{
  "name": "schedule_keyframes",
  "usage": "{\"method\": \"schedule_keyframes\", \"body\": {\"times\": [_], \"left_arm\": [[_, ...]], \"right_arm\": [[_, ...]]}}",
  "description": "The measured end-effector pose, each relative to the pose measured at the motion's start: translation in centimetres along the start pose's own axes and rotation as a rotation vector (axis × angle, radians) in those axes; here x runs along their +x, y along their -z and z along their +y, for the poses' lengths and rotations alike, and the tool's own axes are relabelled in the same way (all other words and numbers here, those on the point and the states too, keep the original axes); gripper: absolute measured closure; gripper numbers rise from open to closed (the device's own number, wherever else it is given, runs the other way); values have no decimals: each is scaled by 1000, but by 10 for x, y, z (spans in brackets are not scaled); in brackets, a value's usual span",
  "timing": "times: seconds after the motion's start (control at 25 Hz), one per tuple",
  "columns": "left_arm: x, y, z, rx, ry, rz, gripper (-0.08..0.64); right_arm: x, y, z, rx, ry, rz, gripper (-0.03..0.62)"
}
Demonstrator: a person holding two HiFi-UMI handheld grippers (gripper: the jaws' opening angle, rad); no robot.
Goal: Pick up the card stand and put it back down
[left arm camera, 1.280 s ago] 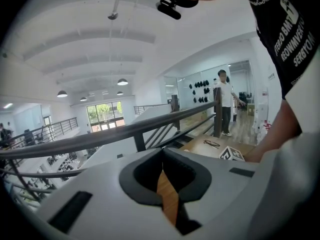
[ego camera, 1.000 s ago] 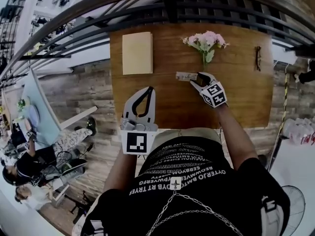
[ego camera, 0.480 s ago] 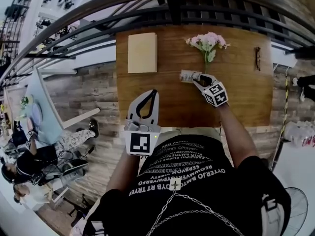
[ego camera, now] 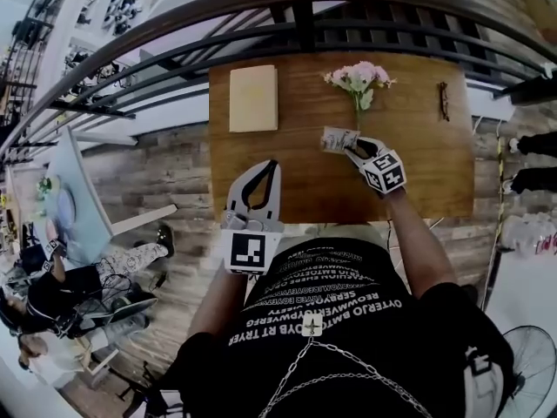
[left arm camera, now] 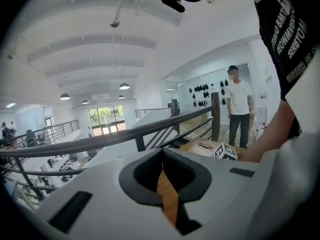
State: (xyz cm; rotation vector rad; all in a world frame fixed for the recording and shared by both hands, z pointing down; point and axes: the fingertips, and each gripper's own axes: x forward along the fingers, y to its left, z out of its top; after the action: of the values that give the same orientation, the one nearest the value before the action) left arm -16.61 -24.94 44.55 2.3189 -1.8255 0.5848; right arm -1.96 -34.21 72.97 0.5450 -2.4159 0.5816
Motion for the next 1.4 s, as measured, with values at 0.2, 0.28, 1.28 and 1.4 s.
{"method": "schedule_keyframes", "body": {"times": [0.2, 0.28, 1.28, 1.4], "left_arm": [[-13, -7, -3, 6, 3, -31, 532], [-17, -9, -4, 11, 3, -39, 533], [-44, -31, -15, 31, 11, -138, 532], [-46, -32, -14, 28, 13, -145, 532]], "right_arm": [[-22, -11, 10, -6, 22, -26, 426], [-30, -14, 13, -16, 26, -31, 426], [-134, -126, 52, -89, 52, -137, 426], [-144, -139, 60, -109, 49, -141, 426]]}}
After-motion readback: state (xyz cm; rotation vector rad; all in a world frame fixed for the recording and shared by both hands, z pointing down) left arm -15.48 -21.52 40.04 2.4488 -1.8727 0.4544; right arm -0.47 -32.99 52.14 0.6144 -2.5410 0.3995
